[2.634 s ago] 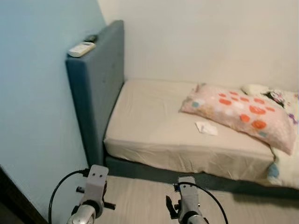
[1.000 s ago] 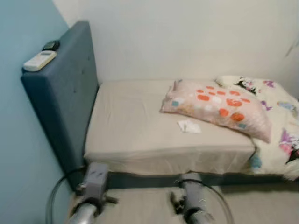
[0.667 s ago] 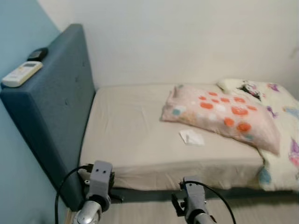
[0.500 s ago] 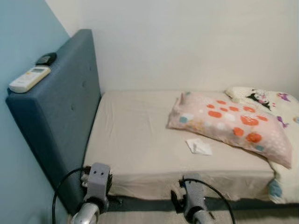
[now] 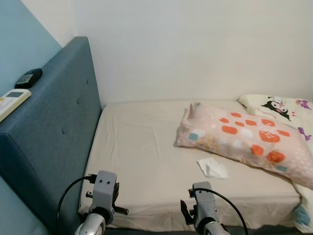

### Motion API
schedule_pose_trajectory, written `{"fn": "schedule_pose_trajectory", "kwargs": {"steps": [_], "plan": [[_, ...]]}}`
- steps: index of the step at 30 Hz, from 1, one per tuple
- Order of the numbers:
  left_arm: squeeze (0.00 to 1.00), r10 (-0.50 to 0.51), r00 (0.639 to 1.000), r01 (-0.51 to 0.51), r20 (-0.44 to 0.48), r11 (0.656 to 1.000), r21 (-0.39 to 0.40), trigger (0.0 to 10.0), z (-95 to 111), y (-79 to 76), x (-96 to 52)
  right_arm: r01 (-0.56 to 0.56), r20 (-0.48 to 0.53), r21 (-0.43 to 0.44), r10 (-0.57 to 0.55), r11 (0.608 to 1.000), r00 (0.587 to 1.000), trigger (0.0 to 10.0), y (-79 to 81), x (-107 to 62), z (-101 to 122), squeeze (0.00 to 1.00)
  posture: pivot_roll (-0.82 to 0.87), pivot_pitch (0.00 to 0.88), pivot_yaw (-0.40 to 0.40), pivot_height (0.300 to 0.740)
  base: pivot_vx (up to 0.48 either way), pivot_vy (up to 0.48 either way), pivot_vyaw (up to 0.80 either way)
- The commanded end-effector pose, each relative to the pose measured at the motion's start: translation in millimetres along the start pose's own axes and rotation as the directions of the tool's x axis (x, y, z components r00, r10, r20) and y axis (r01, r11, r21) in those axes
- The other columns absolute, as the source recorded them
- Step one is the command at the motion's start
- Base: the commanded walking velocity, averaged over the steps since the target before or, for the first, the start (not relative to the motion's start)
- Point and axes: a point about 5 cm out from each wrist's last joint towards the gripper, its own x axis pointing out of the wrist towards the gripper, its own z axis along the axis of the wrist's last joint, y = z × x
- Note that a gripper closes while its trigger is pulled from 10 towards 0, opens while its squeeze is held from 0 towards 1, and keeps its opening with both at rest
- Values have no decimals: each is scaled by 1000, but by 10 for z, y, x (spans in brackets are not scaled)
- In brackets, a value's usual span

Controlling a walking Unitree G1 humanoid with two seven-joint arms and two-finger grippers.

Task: Clean up the room

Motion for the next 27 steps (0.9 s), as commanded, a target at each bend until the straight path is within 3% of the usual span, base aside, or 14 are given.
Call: {"fn": "schedule_pose_trajectory", "kwargs": {"steps": [1, 18, 27], "plan": [[0, 5, 1000, -5, -8, 1000, -1, 10000, -19, 13, -10, 0, -18, 17, 0, 1000, 1000, 10000, 14, -17, -54, 0, 40, 126, -53, 735, 405, 0, 0], [0, 6, 1000, -6, -7, 1000, -4, 10000, -9, 16, 10, 9, -16, 15, -9, 1000, 1000, 10000, 1, -5, -43, 0, 41, 123, -49, 735, 398, 0, 0], [0, 34, 999, -34, -24, 999, 3, 10000, -42, 50, 1, 8, -17, 14, -7, 1000, 1000, 10000, -3, 4, -38, 0, 41, 123, -52, 735, 0, 0, 0]]}}
